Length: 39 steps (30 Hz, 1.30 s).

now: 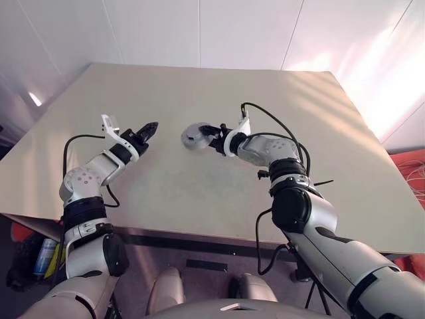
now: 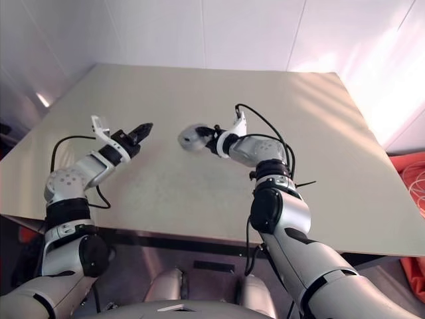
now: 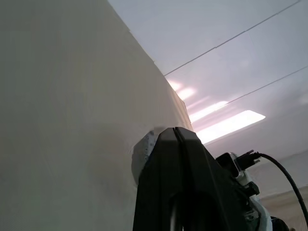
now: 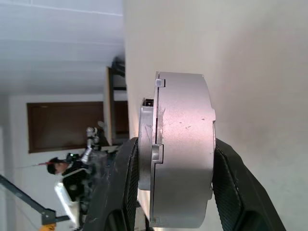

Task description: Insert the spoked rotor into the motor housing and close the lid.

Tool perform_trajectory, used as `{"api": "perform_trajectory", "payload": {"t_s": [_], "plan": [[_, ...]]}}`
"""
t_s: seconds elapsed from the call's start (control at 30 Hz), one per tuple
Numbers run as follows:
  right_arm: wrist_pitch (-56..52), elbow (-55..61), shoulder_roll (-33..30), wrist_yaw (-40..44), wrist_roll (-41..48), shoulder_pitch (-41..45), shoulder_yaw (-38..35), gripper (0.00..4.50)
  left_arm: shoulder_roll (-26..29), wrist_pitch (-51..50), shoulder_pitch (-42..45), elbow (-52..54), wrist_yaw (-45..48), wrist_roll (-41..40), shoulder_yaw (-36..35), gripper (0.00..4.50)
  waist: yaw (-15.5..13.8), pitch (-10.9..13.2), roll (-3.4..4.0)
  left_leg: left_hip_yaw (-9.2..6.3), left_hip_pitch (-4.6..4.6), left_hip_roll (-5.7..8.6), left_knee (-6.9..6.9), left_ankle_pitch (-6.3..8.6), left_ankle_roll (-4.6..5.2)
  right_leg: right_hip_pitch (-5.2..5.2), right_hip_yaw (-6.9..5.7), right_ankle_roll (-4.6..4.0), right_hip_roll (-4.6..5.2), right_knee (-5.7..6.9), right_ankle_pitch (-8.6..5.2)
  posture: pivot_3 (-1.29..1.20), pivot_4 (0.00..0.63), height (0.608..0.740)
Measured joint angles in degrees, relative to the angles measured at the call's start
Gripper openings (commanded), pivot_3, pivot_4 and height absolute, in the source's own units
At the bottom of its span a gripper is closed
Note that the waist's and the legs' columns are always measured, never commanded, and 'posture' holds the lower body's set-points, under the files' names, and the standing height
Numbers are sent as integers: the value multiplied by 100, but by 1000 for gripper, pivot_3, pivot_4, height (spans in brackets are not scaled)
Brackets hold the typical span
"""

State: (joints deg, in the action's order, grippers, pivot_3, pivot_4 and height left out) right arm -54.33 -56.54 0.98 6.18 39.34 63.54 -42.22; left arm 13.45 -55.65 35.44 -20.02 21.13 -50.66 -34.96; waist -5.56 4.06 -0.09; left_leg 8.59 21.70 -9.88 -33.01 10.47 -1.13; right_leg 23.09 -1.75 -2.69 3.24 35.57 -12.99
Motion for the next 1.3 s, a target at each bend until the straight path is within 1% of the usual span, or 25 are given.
{"api": "perform_trajectory", "payload": {"t_s": [0.17,0.3,0.33,0.4,0.6,0.63,0.67,0.7,0.8,0.9,1.0,1.03,1.07,1.13,1.3], "plan": [[-369,126,96,166,393,143,2,2047,-198,-185,-172,18,-410,-358,-194,0,1,1,-1,0,10,-4,-1,5,9,6,-10,-1,-1,-1,0,0,0,740],[-989,605,240,390,559,129,352,2047,-335,-302,-408,195,-608,-600,-252,0,-21,1,-1,0,18,-10,-8,7,12,6,-23,-1,0,-3,0,0,0,740],[-1014,641,254,403,569,116,396,2047,-373,-307,-455,267,-641,-622,-227,180,-36,0,-1,0,18,-11,-10,7,12,5,-25,-2,0,-2,0,0,0,740],[-996,660,254,398,569,50,463,2047,-400,-315,-555,422,-697,-658,-147,587,-70,0,-2,1,19,-12,-15,7,11,2,-29,-3,1,-1,-1,0,0,740],[-857,643,159,344,566,-17,524,2047,-375,-370,-748,666,-751,-858,-115,2475,-94,2,-3,-1,22,-10,-27,1,0,0,-27,-1,2,-1,0,0,0,740],[-813,626,132,336,566,-17,524,2047,-361,-373,-755,704,-759,-879,-94,2886,-93,2,-4,-1,21,-10,-26,-1,-2,0,-27,-1,2,1,0,0,0,740],[-781,607,116,327,566,-17,524,2047,-346,-375,-758,734,-767,-890,-87,3176,-90,2,-4,-1,20,-11,-26,-2,-3,0,-27,-1,2,3,0,0,0,740],[-747,572,100,315,566,-17,524,2047,-324,-389,-761,767,-770,-934,-85,3568,-80,2,-4,-1,19,-11,-26,-2,-4,0,-27,-1,1,4,0,0,0,740],[-721,520,74,286,566,-17,526,2047,-292,-527,-769,800,-827,-1152,-105,4469,-58,2,-4,-1,20,-10,-26,-2,-4,1,-27,0,1,5,0,0,0,740],[-738,515,71,279,567,-17,538,2047,-318,-787,-756,730,-1081,-1567,-213,4469,-42,2,-4,-1,21,-9,-26,-2,-4,1,-27,0,1,4,1,0,0,740],[-856,515,67,279,568,-17,547,2047,-409,-1111,-742,525,-1280,-2238,-396,4469,-36,2,-4,-1,21,-8,-26,-2,-4,1,-28,0,0,5,1,0,0,740],[-890,515,69,279,570,-17,547,2047,-438,-1140,-736,505,-1293,-2354,-413,4469,-36,2,-4,-1,22,-8,-26,-2,-4,1,-27,0,0,5,1,0,0,740],[-1015,515,94,279,580,-17,558,2047,-489,-1201,-682,468,-1339,-2654,-433,4469,-37,2,-5,-2,21,-8,-26,-2,-4,1,-28,0,0,5,1,0,0,740],[-1262,611,131,294,647,-17,590,2047,-490,-1207,-595,339,-1348,-2912,-454,4469,-35,2,-5,-2,20,-7,-26,-2,-5,1,-27,0,0,6,1,0,0,740],[-1471,814,191,279,685,-35,596,2047,-443,-1108,-513,49,-1253,-3129,-462,4469,-41,2,-6,-2,20,-6,-27,-3,-5,-1,-27,1,0,6,2,0,0,740]]}}
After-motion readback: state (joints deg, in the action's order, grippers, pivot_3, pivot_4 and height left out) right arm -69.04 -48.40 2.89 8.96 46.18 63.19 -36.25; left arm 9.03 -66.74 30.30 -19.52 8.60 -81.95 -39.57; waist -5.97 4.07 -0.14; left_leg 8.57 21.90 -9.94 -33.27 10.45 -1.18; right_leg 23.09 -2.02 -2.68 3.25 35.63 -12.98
